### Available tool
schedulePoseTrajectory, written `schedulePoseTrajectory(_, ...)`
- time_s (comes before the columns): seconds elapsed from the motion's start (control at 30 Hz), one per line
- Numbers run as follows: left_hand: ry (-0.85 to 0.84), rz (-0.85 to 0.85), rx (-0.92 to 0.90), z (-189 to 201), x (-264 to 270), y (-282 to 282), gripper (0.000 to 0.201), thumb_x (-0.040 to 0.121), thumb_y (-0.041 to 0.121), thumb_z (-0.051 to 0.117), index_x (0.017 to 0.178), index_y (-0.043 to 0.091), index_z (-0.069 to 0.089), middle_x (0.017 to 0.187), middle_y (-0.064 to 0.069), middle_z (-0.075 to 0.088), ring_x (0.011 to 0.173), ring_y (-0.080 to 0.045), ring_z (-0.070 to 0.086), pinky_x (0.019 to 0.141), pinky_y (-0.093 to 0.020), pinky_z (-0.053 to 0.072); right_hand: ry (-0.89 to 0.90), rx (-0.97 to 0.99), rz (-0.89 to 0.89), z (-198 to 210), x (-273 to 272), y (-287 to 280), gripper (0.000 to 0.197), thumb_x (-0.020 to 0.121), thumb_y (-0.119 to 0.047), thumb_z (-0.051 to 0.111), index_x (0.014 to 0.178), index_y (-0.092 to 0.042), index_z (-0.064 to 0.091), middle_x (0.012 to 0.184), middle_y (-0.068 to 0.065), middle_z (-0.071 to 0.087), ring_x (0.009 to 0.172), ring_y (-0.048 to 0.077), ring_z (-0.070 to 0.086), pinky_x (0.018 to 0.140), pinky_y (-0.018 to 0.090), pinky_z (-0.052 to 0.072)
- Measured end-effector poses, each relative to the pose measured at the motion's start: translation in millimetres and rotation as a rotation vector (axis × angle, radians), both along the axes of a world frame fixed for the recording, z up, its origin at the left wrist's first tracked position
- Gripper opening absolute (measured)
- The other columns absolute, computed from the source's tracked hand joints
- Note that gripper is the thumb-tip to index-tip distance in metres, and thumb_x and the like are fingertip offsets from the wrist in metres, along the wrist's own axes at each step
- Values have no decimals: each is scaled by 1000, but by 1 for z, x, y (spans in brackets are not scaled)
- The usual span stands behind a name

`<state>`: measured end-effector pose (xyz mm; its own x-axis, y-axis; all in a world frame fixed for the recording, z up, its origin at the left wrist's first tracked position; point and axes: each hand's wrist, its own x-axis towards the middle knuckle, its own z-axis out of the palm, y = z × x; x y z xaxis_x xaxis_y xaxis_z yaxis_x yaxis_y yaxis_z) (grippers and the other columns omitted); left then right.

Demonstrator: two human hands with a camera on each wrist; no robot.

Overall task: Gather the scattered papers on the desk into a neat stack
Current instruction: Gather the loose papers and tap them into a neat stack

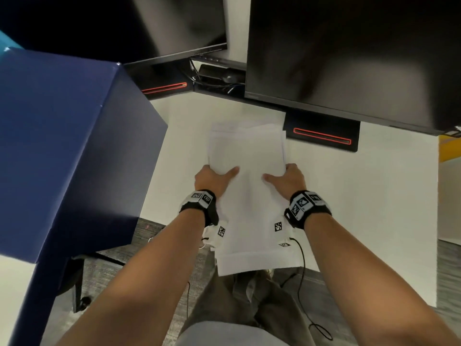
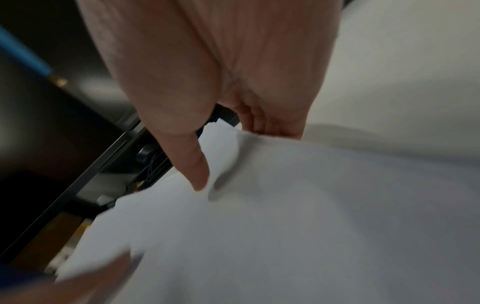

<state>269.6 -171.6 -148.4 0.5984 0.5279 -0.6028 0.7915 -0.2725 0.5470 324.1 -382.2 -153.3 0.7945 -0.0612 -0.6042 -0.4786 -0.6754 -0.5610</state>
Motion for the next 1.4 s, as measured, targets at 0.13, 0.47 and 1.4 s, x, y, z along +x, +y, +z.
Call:
schedulePoseTrajectory(0.13, 86, -61, -38, -12, 5, 22, 82, 58, 62, 82, 120, 12, 67, 120, -6, 72, 110, -28, 68, 96, -39, 55, 78, -16, 41, 0, 14, -1, 78, 72, -37, 82, 132, -3, 47, 134, 13, 55, 116, 29, 55, 90, 32, 45)
schedulePoseTrajectory(0.47, 69, 54, -68, -7, -2, -5, 67, 71, 35, 88, 124, 6, 57, 116, -9, 69, 104, -30, 68, 84, -32, 54, 23, 92, -166, -12, -10, 18, 85, 73, -23, 83, 140, -3, 35, 139, 16, 46, 125, 32, 50, 96, 31, 43)
schedulePoseTrajectory(1.4, -834, -324, -319, 151, -5, -72, 33, 81, 14, 83, 112, 13, 72, 103, 10, 76, 97, -1, 72, 83, -17, 53, -717, 546, -284, 172, -59, -106, 23, 75, -14, 82, 94, -23, 72, 77, -15, 75, 76, 3, 72, 75, 32, 57)
